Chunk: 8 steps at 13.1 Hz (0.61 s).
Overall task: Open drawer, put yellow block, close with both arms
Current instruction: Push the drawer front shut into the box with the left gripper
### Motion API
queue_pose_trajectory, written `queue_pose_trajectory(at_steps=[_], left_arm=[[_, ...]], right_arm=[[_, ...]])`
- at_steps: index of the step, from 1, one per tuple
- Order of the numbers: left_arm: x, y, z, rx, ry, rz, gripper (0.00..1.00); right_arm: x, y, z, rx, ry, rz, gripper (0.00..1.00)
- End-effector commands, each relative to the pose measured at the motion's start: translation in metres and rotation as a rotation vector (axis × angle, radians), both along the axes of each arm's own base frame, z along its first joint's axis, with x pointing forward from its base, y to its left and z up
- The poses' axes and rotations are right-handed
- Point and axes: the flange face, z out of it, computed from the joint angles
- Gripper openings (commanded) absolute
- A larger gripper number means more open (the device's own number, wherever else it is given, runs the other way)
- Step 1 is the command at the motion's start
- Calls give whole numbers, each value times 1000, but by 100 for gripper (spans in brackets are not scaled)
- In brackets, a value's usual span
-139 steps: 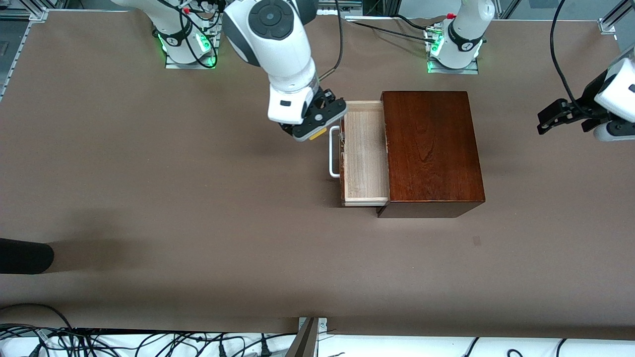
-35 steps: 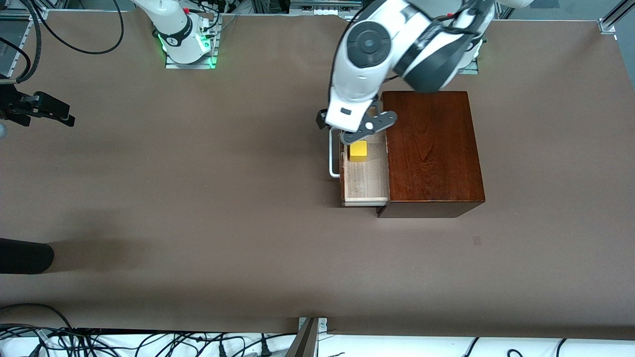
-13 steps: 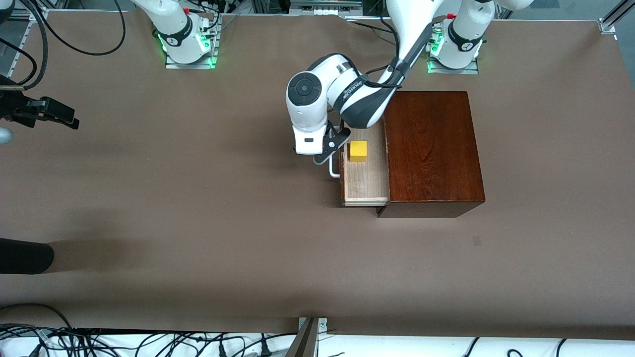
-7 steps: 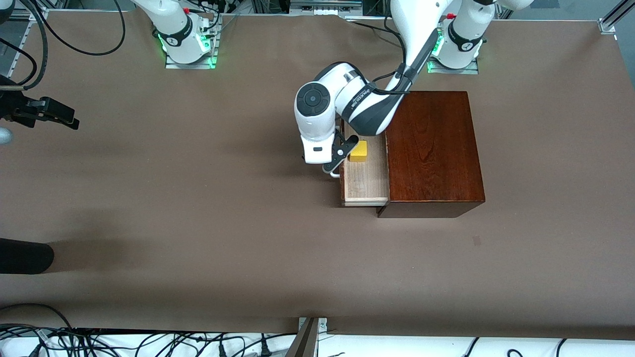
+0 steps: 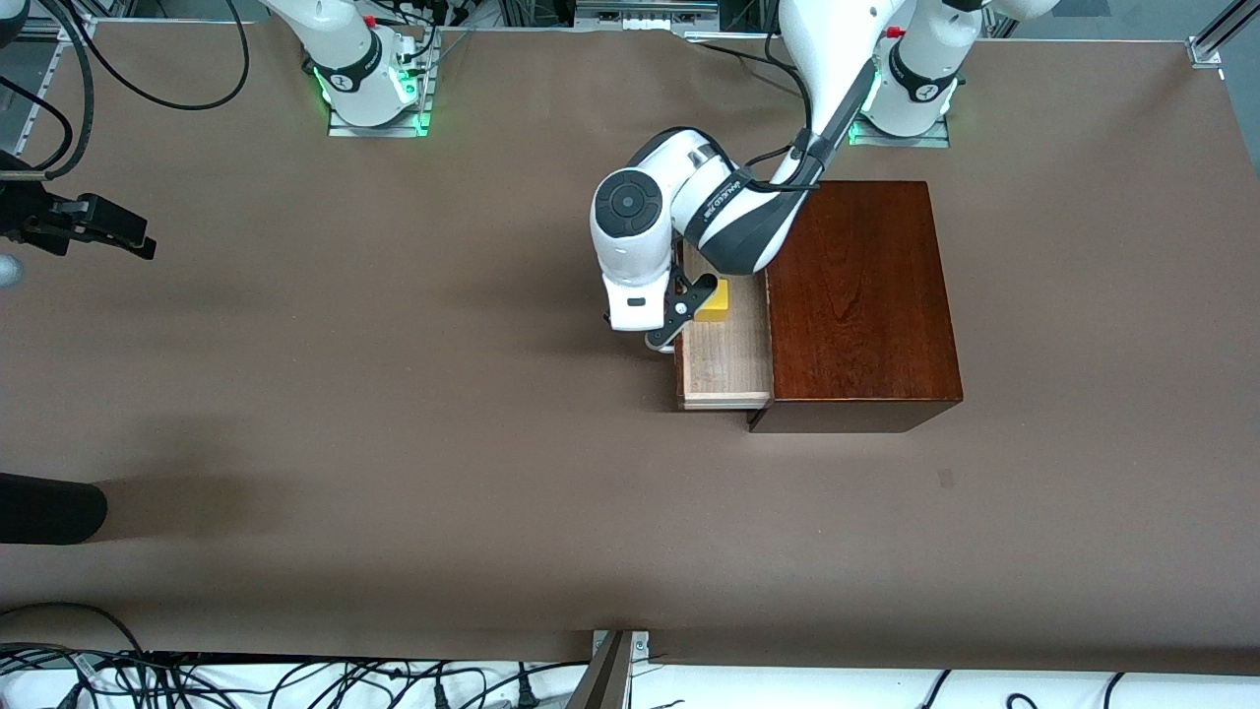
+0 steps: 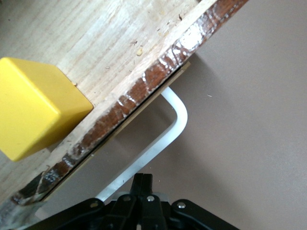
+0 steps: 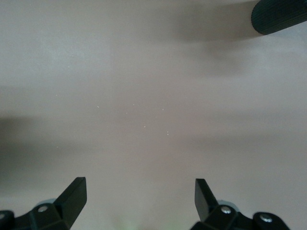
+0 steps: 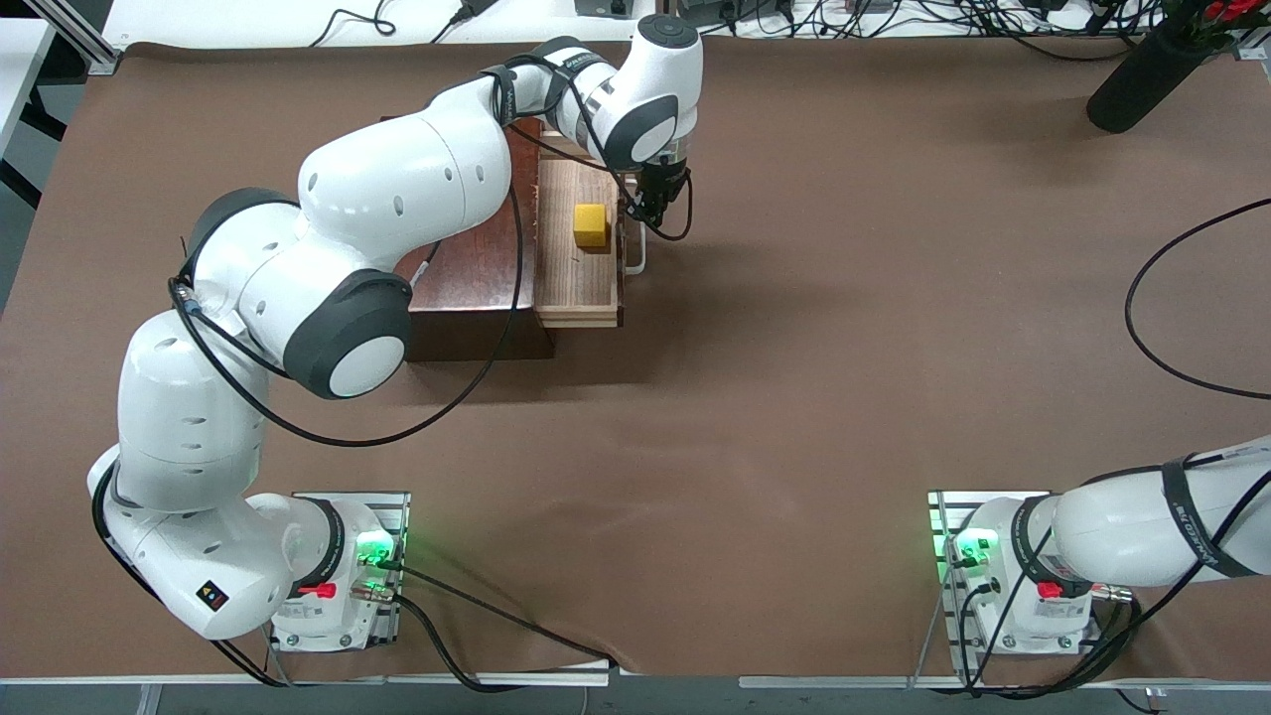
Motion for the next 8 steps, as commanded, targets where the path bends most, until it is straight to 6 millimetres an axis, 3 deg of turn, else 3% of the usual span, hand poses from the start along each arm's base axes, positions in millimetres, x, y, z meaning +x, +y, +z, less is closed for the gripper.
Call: queue_pose_trajectory(at_steps=[1,4,8], left_arm=[[2,-5,10,0,-25,-19,0],[5,0,5,9,-22,-23,0],[26,26,4,33,-26,-77,0]], right_arm=[[-1,-1,5,-2,-12,-13,100],[-1,-1,5,-2,-12,-10,100],[-1,1,6,-9,-13,-4,100]])
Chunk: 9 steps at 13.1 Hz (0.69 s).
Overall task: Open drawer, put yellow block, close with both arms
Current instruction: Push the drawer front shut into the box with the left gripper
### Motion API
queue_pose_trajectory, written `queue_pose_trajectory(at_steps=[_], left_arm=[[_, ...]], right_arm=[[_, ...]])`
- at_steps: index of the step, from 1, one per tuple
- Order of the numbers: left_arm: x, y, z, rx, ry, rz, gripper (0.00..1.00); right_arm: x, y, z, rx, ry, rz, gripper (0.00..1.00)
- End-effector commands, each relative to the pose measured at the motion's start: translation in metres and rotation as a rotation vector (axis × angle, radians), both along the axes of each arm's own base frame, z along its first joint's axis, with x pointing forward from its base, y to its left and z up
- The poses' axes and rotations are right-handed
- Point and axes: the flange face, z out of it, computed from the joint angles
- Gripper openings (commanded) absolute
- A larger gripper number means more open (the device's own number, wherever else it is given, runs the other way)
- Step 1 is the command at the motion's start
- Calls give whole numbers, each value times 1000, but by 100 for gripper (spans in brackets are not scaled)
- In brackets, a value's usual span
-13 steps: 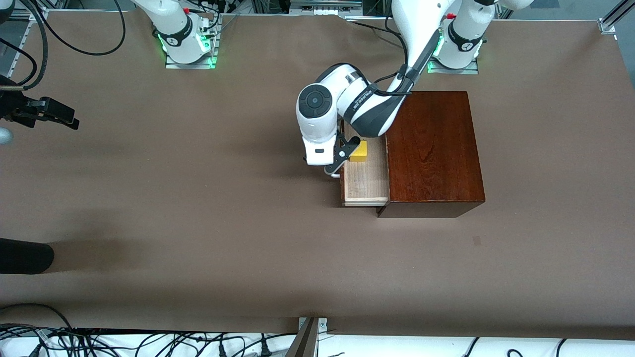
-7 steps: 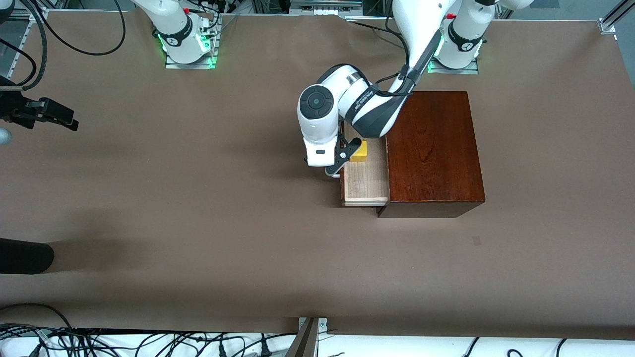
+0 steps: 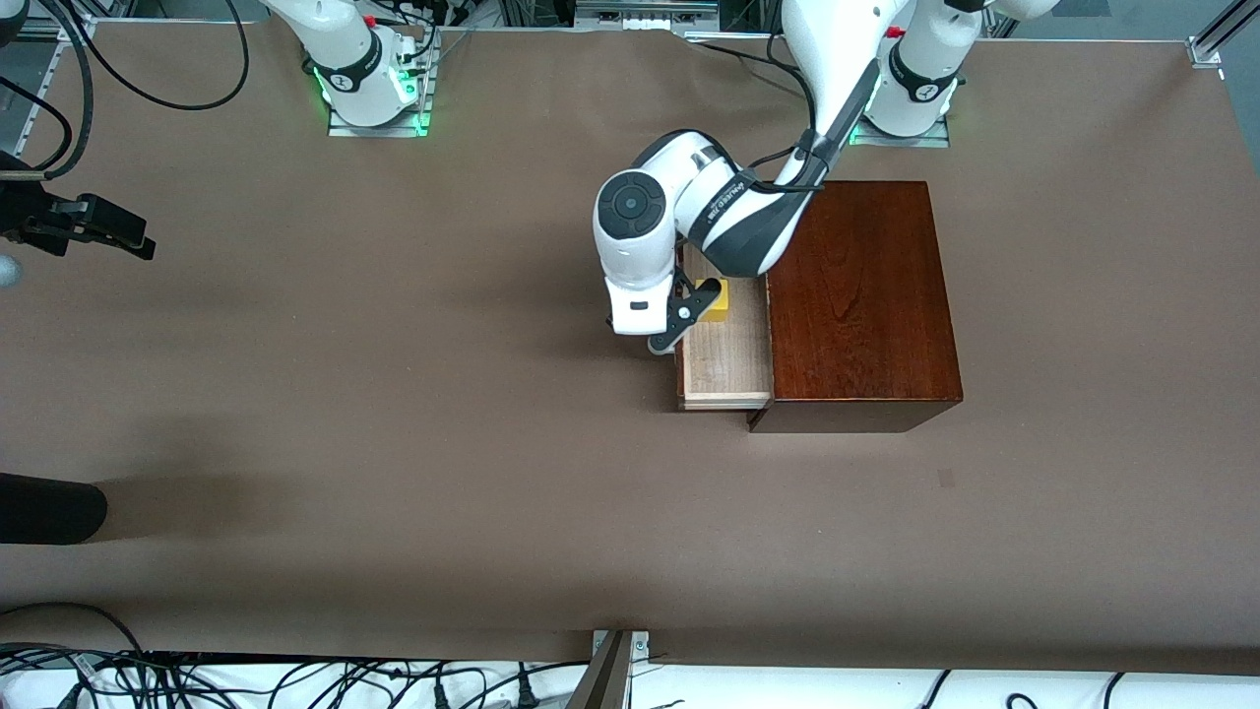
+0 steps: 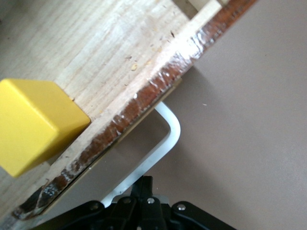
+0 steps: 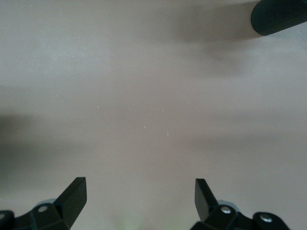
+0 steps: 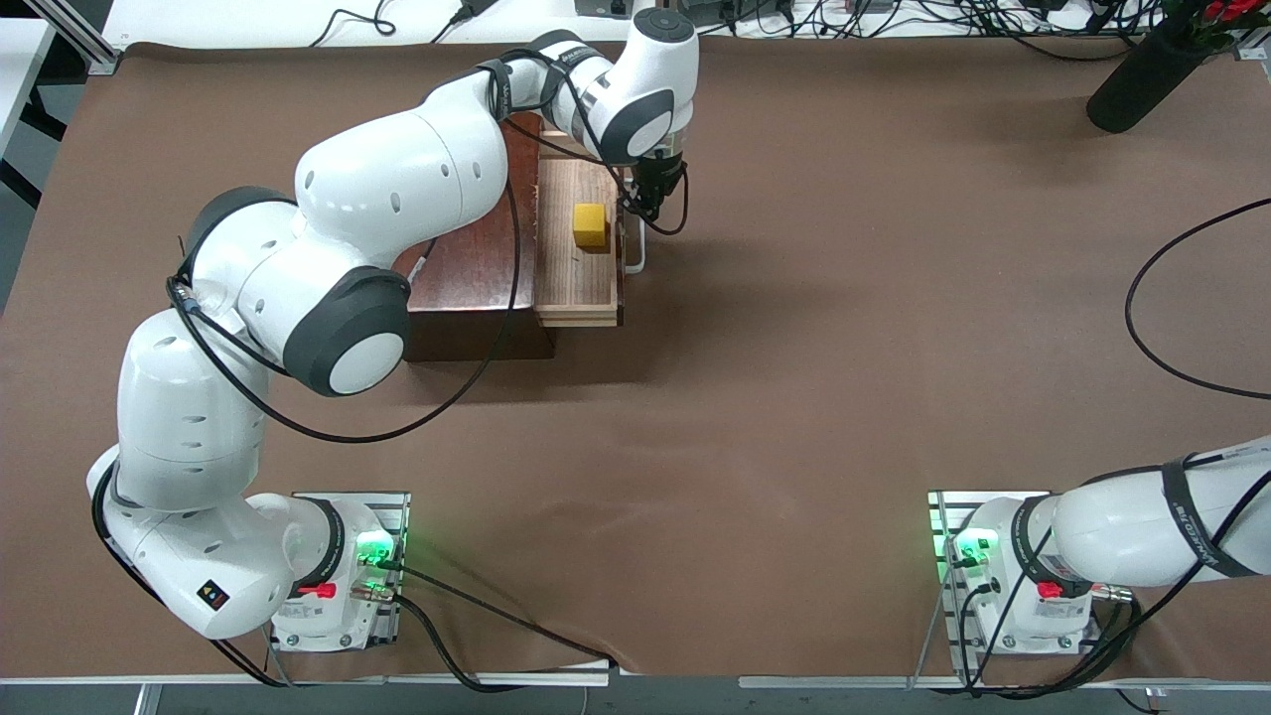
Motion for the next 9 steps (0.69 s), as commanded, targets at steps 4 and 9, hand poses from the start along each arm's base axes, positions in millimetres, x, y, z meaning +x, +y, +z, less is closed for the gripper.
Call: queue_pose_trajectory(at_steps=[4,9], left_arm=[[32,47,9,40,11,-51,0],[43,79,32,65,59,-79,0]], right_arm=[[-1,3,3,-10,-6,0,100],[0,4,3,-12,-8,3,100]])
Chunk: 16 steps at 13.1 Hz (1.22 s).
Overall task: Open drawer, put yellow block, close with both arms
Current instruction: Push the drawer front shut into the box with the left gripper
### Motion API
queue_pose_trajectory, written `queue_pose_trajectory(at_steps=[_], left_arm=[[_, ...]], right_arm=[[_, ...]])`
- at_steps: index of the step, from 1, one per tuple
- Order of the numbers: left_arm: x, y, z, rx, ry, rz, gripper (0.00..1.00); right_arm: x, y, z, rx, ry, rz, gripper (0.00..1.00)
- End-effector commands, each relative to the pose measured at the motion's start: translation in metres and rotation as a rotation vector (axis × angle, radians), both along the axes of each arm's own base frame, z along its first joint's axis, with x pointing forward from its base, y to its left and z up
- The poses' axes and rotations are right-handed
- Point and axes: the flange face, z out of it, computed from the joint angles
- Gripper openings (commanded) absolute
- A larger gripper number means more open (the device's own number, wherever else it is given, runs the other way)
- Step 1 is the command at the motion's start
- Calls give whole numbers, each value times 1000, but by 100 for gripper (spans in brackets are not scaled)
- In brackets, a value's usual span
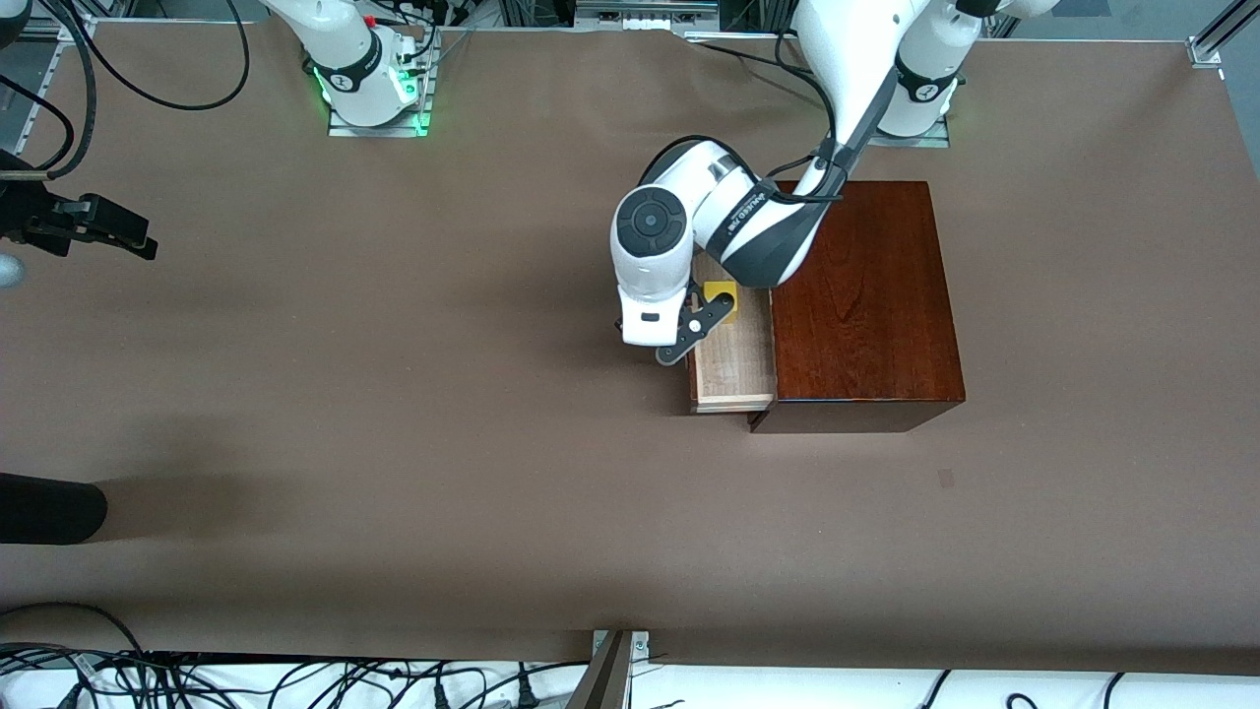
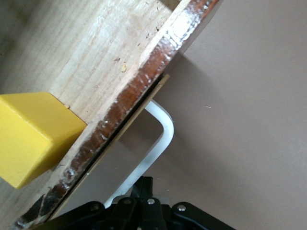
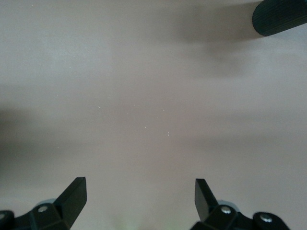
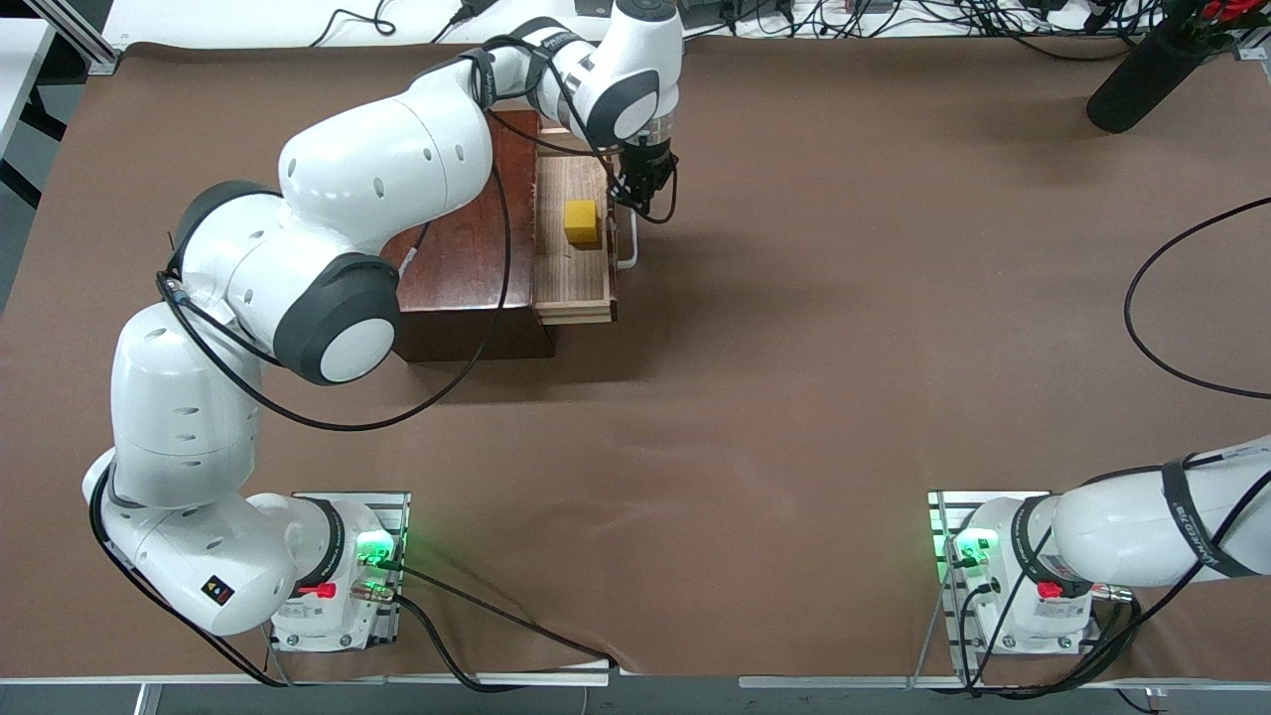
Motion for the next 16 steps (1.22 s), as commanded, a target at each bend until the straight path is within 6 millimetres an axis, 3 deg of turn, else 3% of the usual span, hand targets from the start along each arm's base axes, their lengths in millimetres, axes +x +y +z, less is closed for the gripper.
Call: queue_pose_trajectory(at_steps=[1,4,11,13,16], left_arm=[[29,59,25,78,-2,-25,0],[31,73,27,93,23,-31,0],[59,126,22,82,52,-72,0],[61,128,22,79,55,-81,0],[56,114,34,64,49,-85,0]], right_arm=[[-1,-2,3,-14,-6,-8,100],[-1,0,5,-15,-9,-1,100],[-1,1,4,-15,-8,-2,100],[-1,3,3,-17,-6,1,100],[0,3,1,-34,-3,6,100]])
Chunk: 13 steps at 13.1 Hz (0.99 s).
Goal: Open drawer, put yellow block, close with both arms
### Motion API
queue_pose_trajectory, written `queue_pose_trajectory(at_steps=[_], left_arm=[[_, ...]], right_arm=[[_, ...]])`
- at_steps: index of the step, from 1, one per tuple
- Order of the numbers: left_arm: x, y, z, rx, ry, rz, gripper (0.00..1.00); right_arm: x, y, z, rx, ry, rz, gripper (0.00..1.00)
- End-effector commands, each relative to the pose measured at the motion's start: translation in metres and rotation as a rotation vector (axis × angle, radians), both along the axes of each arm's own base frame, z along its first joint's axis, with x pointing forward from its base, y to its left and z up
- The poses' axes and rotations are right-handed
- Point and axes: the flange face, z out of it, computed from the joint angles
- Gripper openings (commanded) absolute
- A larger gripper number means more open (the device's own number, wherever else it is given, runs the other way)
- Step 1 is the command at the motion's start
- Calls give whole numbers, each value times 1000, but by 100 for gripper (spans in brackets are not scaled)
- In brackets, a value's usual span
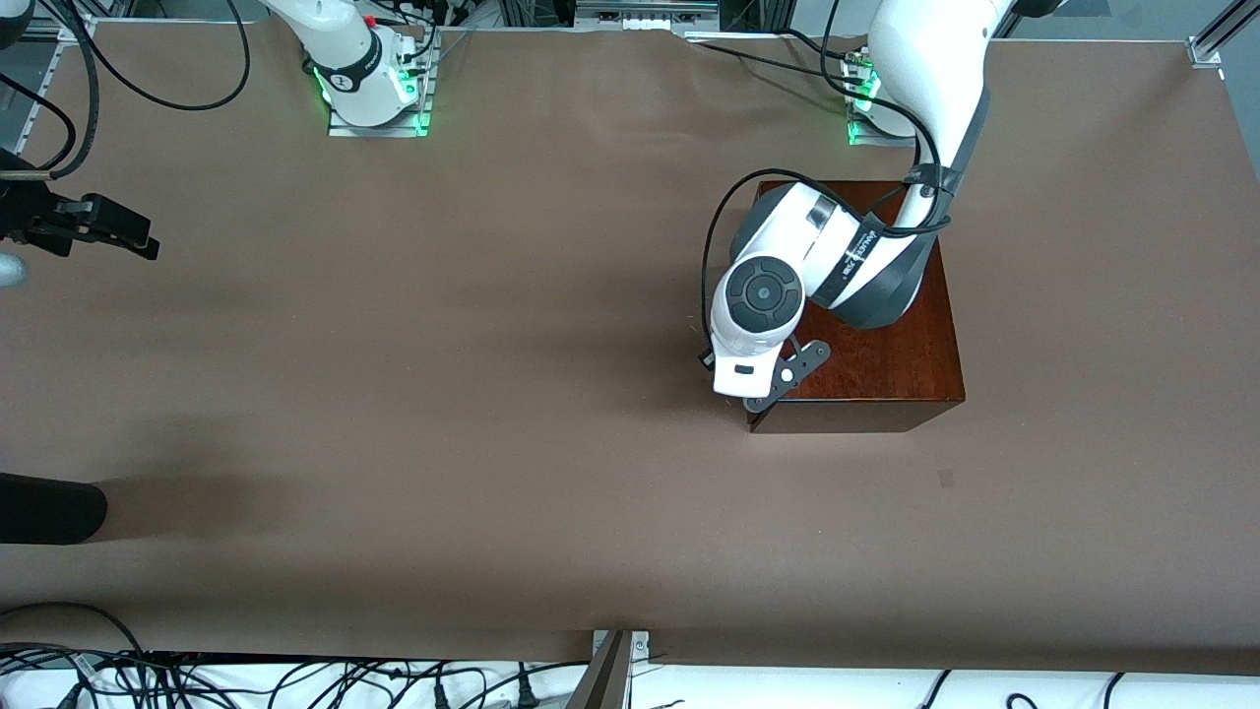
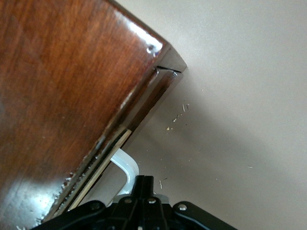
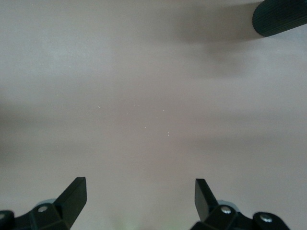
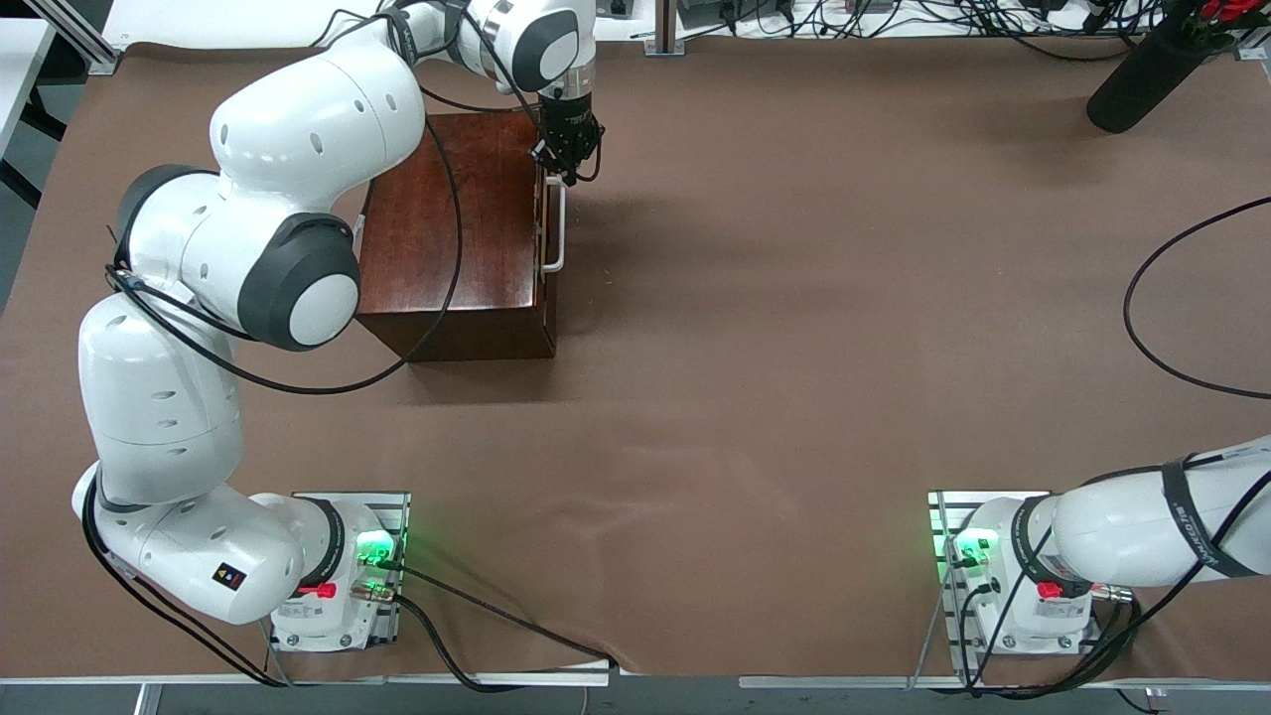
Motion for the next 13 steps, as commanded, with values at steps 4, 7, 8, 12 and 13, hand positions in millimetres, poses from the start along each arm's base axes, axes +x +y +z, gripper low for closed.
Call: queue_pose_trajectory(at_steps=[4,7,8,12,13], left_arm=[[-20,-23,94,-28,-8,-60,55],[-19,-14,137,-70,-52,-110,100],[-18,-4,152,-91,-61,-153,100],[-18,51,214,-123,-83,-245,100],[-18,69,231,-130,-89,-273,100]], right_arm=[[0,0,2,-26,-5,-2,100],[2,0,2,-27,-14,-2,100],[2,1,2,-22,-14,-2,100],[3,0,2,-27,-20,-2,100],[2,0,3,-27,-23,-2,100]])
